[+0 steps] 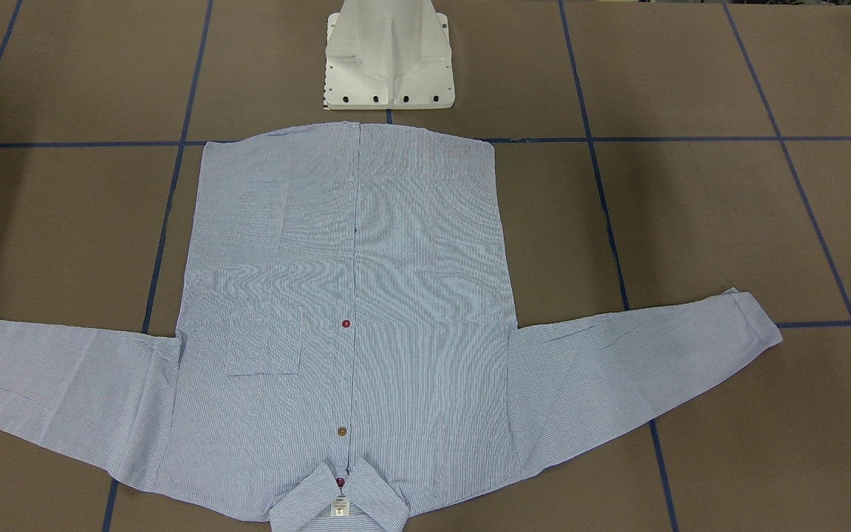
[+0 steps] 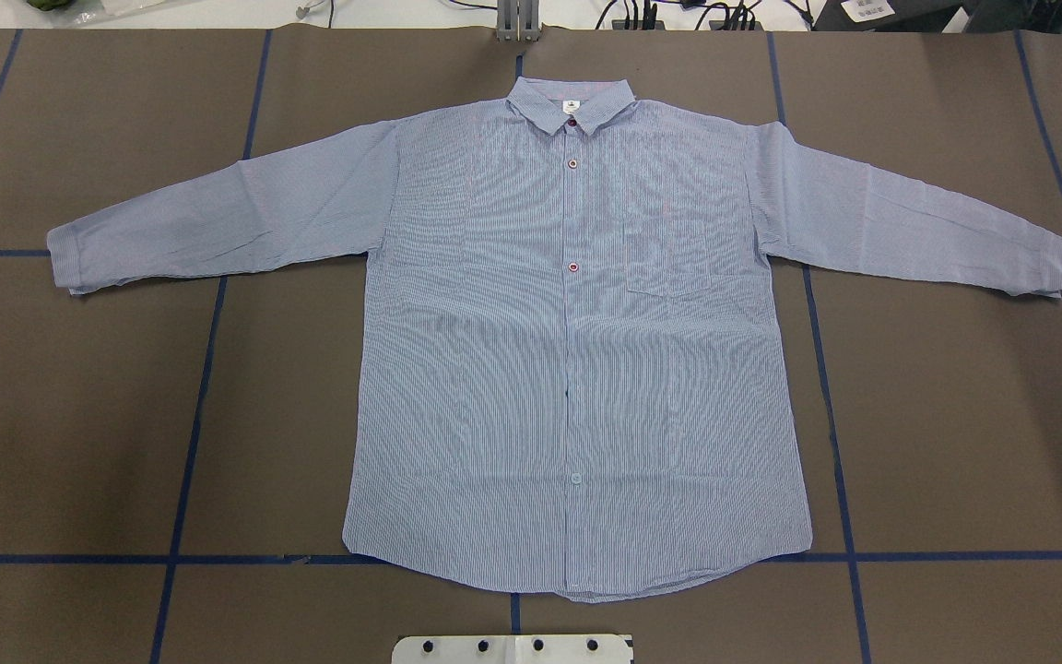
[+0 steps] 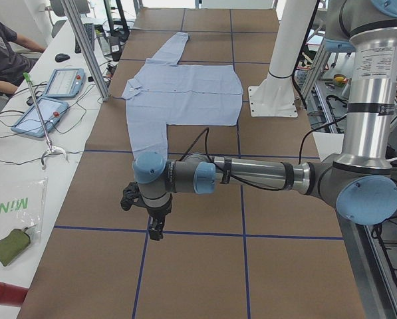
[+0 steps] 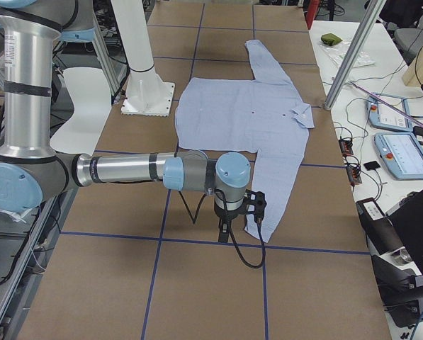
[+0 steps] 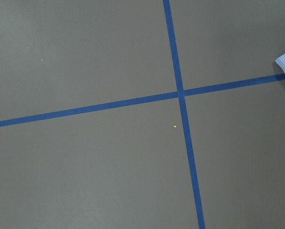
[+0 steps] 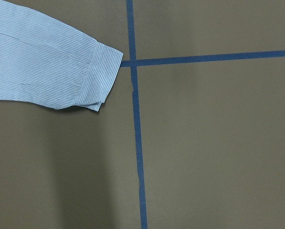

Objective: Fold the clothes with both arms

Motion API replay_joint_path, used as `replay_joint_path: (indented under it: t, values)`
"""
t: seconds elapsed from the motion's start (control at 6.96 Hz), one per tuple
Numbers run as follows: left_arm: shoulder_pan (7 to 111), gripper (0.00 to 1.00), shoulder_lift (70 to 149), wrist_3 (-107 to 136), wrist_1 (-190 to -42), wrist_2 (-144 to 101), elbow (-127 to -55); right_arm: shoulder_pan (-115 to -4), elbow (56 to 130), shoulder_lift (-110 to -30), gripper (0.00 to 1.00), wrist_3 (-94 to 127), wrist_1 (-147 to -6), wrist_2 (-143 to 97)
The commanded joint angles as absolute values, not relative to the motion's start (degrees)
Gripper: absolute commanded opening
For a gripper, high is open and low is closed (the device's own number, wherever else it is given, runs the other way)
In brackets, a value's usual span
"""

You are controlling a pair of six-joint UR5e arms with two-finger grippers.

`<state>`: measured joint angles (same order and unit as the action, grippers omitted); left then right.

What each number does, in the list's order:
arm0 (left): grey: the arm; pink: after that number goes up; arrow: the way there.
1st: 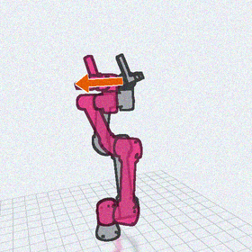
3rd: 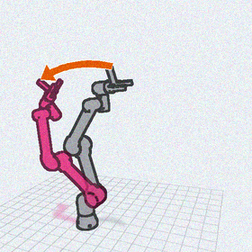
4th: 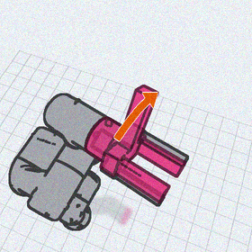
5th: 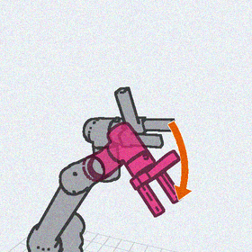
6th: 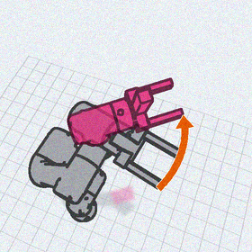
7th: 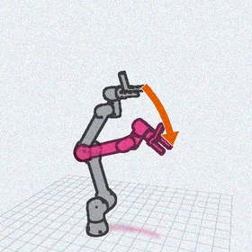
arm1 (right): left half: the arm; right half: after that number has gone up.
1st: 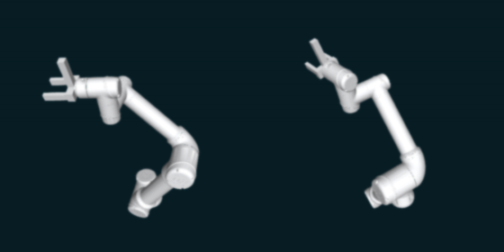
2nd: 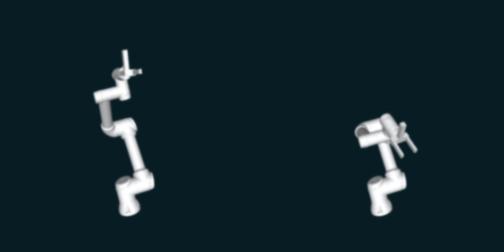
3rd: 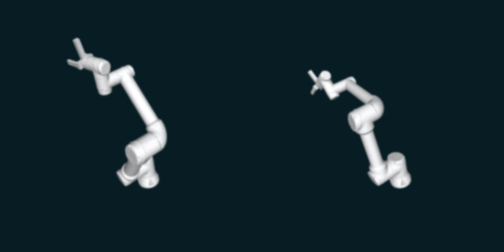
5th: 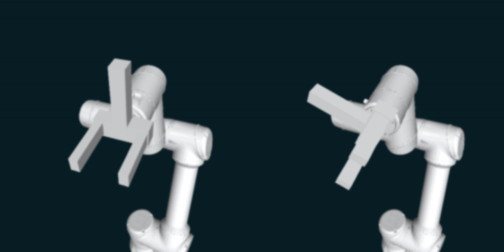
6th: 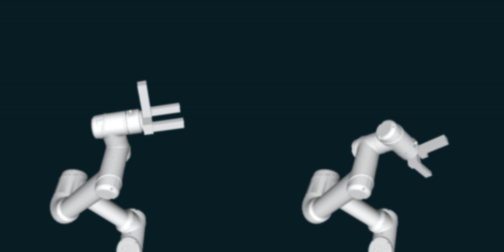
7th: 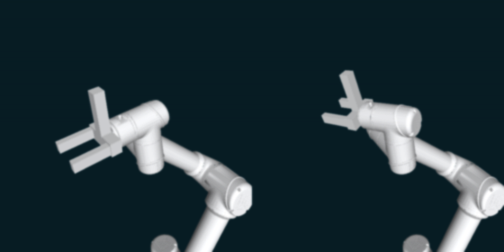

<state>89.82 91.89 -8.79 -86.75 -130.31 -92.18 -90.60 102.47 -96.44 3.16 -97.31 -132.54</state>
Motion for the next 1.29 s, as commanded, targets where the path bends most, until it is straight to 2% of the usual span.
replay_joint_path:
  t: [0.0, 0.29, 0.72, 1.01, 1.15]
  values:
    - [89.8, 1.00, 91.9, -8.8, -86.7, -130.3, -92.2, -90.6, 103.0, -96.6, 1.00, 3.3, -97.3, -132.5]
    - [90.0, 1.00, 92.3, -8.4, -86.8, -130.3, -92.4, -90.5, 102.2, -96.5, 1.00, 3.5, -97.2, -133.6]
    - [91.2, 1.00, 93.5, -8.3, -86.7, -132.1, -98.6, -90.3, 102.4, -94.3, 1.00, 4.9, -92.3, -140.5]
    - [91.0, 1.00, 93.7, -8.7, -90.8, -133.2, -99.1, -89.3, 99.8, -94.1, 1.00, 6.9, -89.1, -141.9]
    - [91.0, 1.00, 92.7, -8.4, -93.5, -133.2, -98.6, -88.3, 94.9, -93.8, 1.00, 7.8, -82.4, -141.6]
